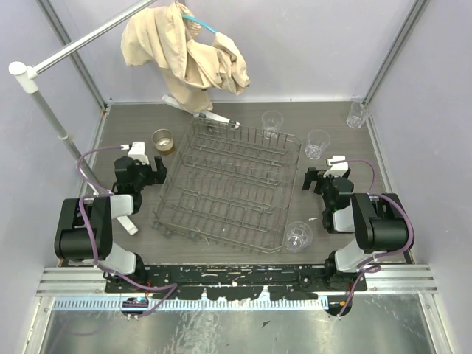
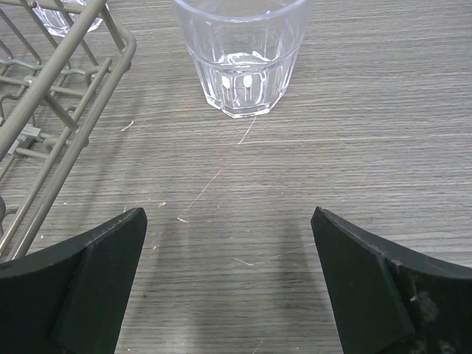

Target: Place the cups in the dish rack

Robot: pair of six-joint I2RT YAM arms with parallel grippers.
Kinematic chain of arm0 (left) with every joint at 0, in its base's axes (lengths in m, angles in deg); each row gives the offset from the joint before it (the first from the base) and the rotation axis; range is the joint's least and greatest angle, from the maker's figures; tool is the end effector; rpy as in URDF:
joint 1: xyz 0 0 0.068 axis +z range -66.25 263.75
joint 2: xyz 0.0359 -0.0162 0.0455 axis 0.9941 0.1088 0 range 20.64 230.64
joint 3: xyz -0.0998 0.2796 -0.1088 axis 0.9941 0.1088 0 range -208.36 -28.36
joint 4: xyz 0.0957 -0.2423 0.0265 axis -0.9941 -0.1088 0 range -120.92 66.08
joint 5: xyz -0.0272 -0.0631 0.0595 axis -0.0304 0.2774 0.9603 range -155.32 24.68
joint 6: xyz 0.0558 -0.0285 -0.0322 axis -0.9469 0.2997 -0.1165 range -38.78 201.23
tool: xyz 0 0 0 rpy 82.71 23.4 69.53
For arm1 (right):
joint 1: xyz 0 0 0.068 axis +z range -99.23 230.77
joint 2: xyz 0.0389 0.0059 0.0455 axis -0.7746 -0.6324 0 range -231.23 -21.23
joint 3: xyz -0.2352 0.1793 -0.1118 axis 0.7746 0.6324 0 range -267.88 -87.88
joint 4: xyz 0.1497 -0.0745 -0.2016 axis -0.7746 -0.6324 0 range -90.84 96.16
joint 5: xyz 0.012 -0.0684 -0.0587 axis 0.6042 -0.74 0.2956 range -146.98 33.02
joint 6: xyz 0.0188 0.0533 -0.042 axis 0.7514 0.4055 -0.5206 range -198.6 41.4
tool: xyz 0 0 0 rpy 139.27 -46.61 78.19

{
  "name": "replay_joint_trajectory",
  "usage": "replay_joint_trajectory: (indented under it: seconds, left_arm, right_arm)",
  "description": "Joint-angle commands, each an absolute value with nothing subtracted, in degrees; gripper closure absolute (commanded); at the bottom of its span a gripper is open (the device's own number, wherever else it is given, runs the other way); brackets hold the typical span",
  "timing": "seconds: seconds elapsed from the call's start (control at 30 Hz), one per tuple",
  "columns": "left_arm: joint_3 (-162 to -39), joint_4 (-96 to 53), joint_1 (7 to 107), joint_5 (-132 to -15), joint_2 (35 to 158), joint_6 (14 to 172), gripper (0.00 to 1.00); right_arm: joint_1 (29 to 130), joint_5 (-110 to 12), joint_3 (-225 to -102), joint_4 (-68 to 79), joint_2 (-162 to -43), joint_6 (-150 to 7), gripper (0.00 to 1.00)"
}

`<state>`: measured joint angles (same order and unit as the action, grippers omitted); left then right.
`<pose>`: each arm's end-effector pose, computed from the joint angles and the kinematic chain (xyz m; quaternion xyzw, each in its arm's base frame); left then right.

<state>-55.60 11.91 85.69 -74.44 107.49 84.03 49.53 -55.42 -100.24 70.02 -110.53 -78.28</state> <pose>0.2989 0.0010 0.1875 0.0088 0.8361 -0.0707 0.5440 0.2583 -0.0041 0.1667 0.0021 0.7830 0.0056 0.6220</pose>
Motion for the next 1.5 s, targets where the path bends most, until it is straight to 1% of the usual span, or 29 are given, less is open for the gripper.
replay_joint_trajectory:
  seconds: [0.0,0.37,0.4,0.43,0.5,0.53,0.63,0.73,0.87,0.93,1.03,1.1,1.2,1.37,1.47]
  left_arm:
    - [-57.09,13.42,85.42,-73.86,107.86,83.16,0.02]
    - [-57.14,13.48,85.45,-73.42,107.82,83.22,0.02]
    - [-58.07,12.12,85.41,-71.43,107.7,84.33,0.02]
    - [-60.32,7.45,85.42,-68.0,107.49,85.85,0.02]
    - [-66.41,-3.21,85.45,-61.7,108.65,88.57,0.02]
    - [-69.61,-8.21,85.42,-60.58,109.82,89.09,0.02]
    - [-77.31,-17.6,85.47,-62.44,113.29,88.8,0.02]
    - [-78.19,-18.61,85.58,-61.93,112.47,89.74,0.02]
    - [-78.53,-19.96,85.78,-62.02,109.64,90.82,0.02]
    - [-81.27,-23.69,85.78,-62.47,109.77,91.61,0.02]
    - [-88.11,-33.25,85.77,-63.24,112.89,94.6,0.02]
    - [-93.97,-40.28,85.82,-65.8,115.78,97.09,0.02]
    - [-99.11,-46.56,85.77,-69.76,119.03,101.65,0.02]
    - [-99.7,-46.74,85.77,-73.21,119.41,108.93,0.02]
    - [-100.42,-47.18,85.82,-71.88,119.42,111.75,0.02]
  right_arm:
    - [49.71,-55.75,-100.99,74.47,-109.65,-78.57,0.0]
    - [49.71,-55.57,-101.0,74.4,-109.68,-78.73,0.0]
    - [49.78,-55.87,-100.91,74.47,-109.54,-78.69,0.0]
    - [49.78,-56.34,-101.32,73.78,-109.21,-78.54,0.0]
    - [49.8,-56.98,-103.43,68.0,-106.92,-78.34,0.0]
    - [49.92,-57.54,-104.41,64.91,-105.31,-78.33,0.0]
    - [50.24,-59.1,-105.88,58.63,-99.58,-78.31,0.0]
    - [50.47,-59.5,-106.35,54.65,-94.67,-78.84,0.0]
    - [50.59,-59.46,-110.01,47.08,-90.88,-79.56,0.01]
    - [50.55,-59.33,-111.97,43.61,-89.31,-78.59,0.03]
    - [50.68,-58.63,-115.66,37.07,-87.42,-76.81,0.07]
    - [50.68,-57.73,-117.6,33.97,-86.72,-75.99,0.11]
    - [50.68,-57.24,-119.56,30.7,-85.51,-74.2,0.12]
    - [50.77,-55.74,-122.44,25.07,-84.12,-70.46,0.15]
    - [50.77,-54.89,-122.67,24.2,-82.88,-68.82,0.17]
